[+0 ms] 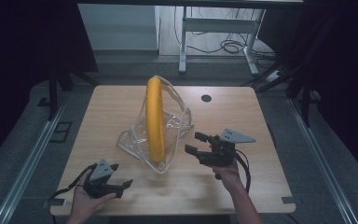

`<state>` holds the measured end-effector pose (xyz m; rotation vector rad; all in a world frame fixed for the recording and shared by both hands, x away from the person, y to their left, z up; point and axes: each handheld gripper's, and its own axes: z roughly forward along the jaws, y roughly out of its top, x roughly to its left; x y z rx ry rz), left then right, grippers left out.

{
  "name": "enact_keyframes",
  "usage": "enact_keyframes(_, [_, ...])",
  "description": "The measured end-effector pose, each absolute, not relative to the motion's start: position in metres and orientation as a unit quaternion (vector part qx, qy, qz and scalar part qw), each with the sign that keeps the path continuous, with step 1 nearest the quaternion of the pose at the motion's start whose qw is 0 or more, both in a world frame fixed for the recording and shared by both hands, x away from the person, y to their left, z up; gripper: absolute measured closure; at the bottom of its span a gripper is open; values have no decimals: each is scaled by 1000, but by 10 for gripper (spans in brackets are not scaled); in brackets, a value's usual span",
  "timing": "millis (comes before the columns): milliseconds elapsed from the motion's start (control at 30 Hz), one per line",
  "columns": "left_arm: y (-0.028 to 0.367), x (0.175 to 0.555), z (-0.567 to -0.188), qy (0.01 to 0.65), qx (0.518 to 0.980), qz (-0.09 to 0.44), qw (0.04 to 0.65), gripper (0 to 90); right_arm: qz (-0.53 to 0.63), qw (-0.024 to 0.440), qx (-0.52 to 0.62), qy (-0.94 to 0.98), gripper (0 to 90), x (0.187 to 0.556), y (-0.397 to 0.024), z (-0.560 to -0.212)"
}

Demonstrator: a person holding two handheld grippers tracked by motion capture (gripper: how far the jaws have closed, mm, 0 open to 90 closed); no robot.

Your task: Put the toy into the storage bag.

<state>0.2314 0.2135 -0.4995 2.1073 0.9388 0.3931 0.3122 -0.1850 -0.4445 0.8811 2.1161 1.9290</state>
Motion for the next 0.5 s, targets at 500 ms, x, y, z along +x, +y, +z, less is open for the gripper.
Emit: enact_keyframes(500, [213,232,-500,371,829,153,389,197,628,82,313,707,286,309,-209,-466])
